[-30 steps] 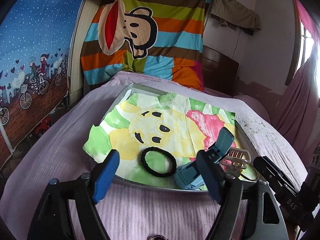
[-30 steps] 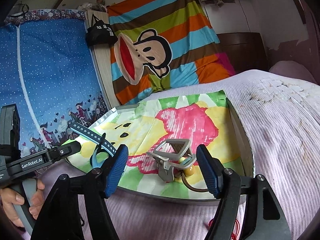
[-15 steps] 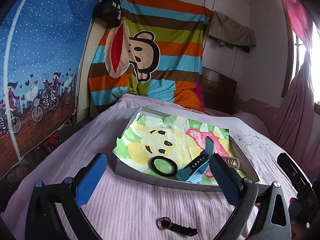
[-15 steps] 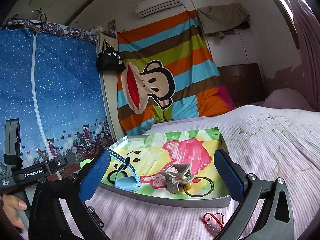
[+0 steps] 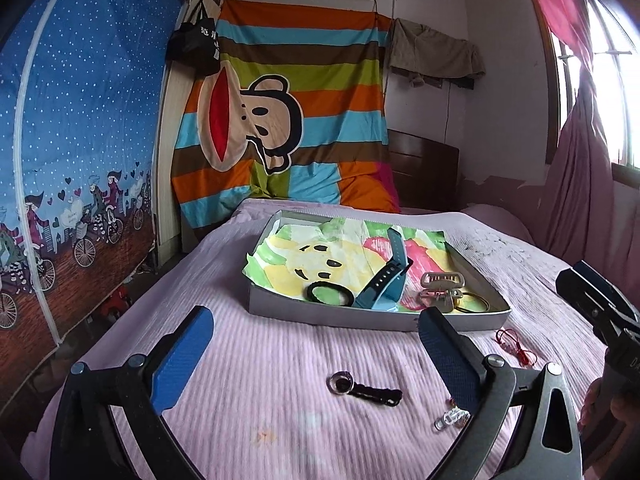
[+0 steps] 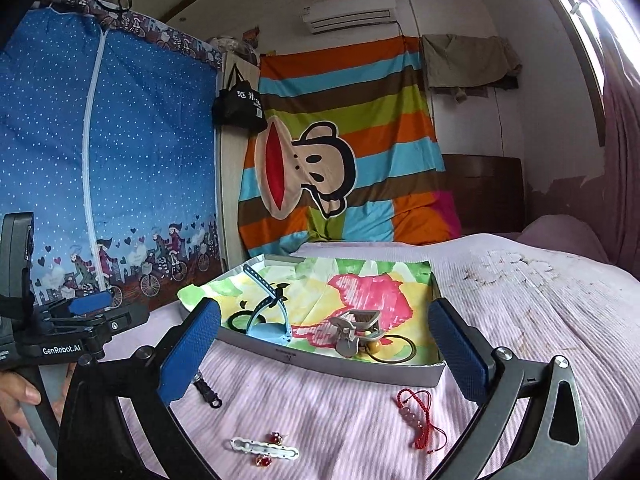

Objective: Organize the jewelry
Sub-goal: 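Lift both open tools away from the tray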

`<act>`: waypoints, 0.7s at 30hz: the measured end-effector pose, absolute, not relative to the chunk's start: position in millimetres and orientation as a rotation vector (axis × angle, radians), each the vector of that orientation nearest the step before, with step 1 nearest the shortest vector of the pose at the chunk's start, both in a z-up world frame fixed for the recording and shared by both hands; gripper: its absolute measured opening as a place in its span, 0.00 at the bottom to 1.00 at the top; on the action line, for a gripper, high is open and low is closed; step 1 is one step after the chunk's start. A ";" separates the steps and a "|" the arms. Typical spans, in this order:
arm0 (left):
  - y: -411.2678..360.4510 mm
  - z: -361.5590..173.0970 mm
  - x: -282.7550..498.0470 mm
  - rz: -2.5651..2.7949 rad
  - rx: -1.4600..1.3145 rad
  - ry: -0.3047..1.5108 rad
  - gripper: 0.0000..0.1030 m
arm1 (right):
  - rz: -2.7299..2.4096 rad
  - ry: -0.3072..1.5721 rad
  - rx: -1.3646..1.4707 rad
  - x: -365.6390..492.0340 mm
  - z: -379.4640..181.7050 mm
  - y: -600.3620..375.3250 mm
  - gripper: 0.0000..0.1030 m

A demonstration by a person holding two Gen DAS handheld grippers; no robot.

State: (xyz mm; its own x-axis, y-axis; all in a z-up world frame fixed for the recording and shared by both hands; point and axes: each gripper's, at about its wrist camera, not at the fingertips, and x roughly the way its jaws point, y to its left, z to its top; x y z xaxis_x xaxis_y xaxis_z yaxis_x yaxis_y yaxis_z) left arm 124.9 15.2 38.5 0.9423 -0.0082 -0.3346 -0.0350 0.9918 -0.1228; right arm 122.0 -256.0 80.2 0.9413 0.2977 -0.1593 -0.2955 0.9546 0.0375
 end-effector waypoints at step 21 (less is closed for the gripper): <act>19.8 26.1 102.0 -0.035 -0.139 0.454 1.00 | 0.322 0.381 -0.025 108.8 39.3 -252.2 0.99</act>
